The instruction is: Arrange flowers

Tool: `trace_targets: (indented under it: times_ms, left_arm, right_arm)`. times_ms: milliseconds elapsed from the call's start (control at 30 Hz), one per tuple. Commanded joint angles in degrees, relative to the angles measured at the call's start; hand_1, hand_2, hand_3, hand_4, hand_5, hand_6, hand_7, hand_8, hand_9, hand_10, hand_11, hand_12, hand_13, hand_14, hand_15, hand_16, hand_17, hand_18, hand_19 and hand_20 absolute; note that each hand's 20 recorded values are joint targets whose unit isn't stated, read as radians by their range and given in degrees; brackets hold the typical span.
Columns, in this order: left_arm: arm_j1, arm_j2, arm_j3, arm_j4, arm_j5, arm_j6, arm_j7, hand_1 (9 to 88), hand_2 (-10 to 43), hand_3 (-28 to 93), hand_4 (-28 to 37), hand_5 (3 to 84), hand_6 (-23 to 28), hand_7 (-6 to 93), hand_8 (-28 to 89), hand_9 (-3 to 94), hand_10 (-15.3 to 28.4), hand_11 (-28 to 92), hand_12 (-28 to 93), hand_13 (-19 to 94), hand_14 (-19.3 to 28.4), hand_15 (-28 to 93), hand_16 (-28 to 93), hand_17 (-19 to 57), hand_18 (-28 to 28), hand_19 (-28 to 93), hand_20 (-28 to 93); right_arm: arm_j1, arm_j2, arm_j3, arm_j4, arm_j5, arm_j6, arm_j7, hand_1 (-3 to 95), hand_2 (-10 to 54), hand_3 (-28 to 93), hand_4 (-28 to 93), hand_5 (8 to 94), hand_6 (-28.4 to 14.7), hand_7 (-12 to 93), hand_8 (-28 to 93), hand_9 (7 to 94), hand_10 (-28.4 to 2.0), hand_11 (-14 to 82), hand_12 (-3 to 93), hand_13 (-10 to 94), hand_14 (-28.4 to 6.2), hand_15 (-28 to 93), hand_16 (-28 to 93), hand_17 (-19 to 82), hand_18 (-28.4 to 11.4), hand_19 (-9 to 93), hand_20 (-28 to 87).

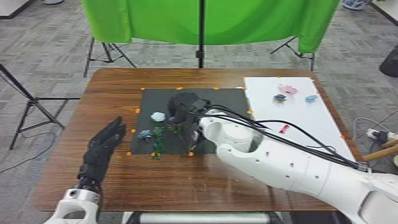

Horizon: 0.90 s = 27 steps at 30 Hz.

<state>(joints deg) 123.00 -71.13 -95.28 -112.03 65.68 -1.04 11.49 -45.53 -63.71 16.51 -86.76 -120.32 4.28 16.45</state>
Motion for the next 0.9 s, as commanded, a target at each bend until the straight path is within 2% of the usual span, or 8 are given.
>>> trace_targets:
  times_ms: [33,100,333,467,533,600,700,900]
  left_arm:
    - [0.61,-0.58,0.10,0.75,0.23,-0.52,-0.48,30.9,-9.5,61,-18.1,32.9,4.6,3.0,-4,32.2,10.0,7,15,24,12.9,5,4,-0.1,11.0,0,15]
    - [0.64,-0.61,0.13,0.70,0.16,-0.46,-0.54,30.9,-9.5,61,-18.1,32.9,4.6,3.0,-4,32.2,10.0,7,15,24,12.9,5,4,-0.1,11.0,0,15]
    - [1.12,-0.89,-0.01,0.40,0.30,-0.53,-0.56,30.9,-9.5,61,-18.2,32.9,4.5,3.0,-4,32.2,10.0,7,15,24,13.0,5,4,-0.1,11.1,0,15]
    - [1.07,-0.65,-0.12,0.39,0.43,-0.87,-0.81,30.8,-9.5,61,-18.1,32.9,4.5,3.0,-4,32.2,9.9,7,15,24,12.9,5,4,-0.1,11.1,0,15]
    - [1.36,-0.61,-0.33,0.25,0.22,-0.44,-0.77,30.9,-9.5,61,-18.1,32.9,4.5,2.9,-4,32.2,9.9,7,15,24,13.0,5,4,-0.1,11.1,0,15]
    - [1.80,-0.62,-0.61,0.09,0.18,-0.03,-0.81,30.9,-9.5,61,-18.1,32.9,4.5,2.9,-4,32.2,9.9,7,15,24,13.0,5,4,-0.1,11.1,0,15]
    - [2.51,-0.68,-0.92,-0.16,0.10,-0.11,-0.99,30.8,-9.5,61,-18.1,32.9,4.5,3.0,-4,32.2,10.0,7,15,24,13.0,5,4,0.0,11.0,0,15]
    - [2.21,-0.75,-0.78,-0.12,0.33,-0.52,-0.96,30.8,-9.5,61,-18.1,32.9,4.5,3.1,-4,32.3,10.0,7,15,24,13.0,5,4,0.0,11.0,0,15]
  right_arm:
    - [0.76,1.60,0.49,-1.64,-0.66,-1.00,0.52,52.2,-9.5,62,-20,66.8,4.6,17,-7,74.4,-11.3,16.2,32.1,89,-2.3,55,35,64,-8.9,93,50]
    - [0.74,1.80,0.80,-2.06,-0.45,-1.68,0.96,48.0,-9.5,65,-21,64.3,5.0,17,-11,71.7,-12.6,20.1,25.3,89,-2.5,55,35,64,-9.2,93,50]
    - [0.25,4.05,4.22,-5.46,0.33,-3.10,1.83,43.4,-9.5,66,-21,57.1,4.9,15,-12,67.4,-13.9,18.0,23.2,88,-3.3,54,35,62,-10.1,93,48]
    - [-0.51,9.96,10.90,-11.03,-0.54,4.77,4.63,41.6,-9.5,66,-20,56.4,3.0,15,-11,65.5,-14.6,15.8,22.0,87,-4.0,52,34,60,-11.3,93,47]
    - [-1.19,13.63,14.80,-12.64,-1.33,7.07,6.82,41.1,-9.5,66,-19,56.2,1.8,14,-11,65.3,-14.6,15.5,21.9,86,-4.2,52,34,60,-11.5,93,47]
    - [-1.91,16.68,18.78,-13.42,-1.28,3.95,9.83,40.6,-9.5,66,-19,55.7,1.5,13,-10,64.7,-14.9,14.9,21.6,86,-4.2,52,34,59,-11.4,93,46]
    - [-2.73,19.14,23.30,-11.45,0.15,-6.59,14.57,33.8,-9.5,64,-16,47.2,-1.9,7,-7,59.6,-17.2,9.1,20.0,86,-5.2,49,32,59,-11.6,93,44]
    - [-5.59,19.08,25.50,-3.30,2.13,-11.38,18.39,28.4,-9.5,59,-13,43.8,-2.4,4,-5,57.3,-19.4,7.9,19.3,86,-6.7,49,32,59,-12.3,93,41]
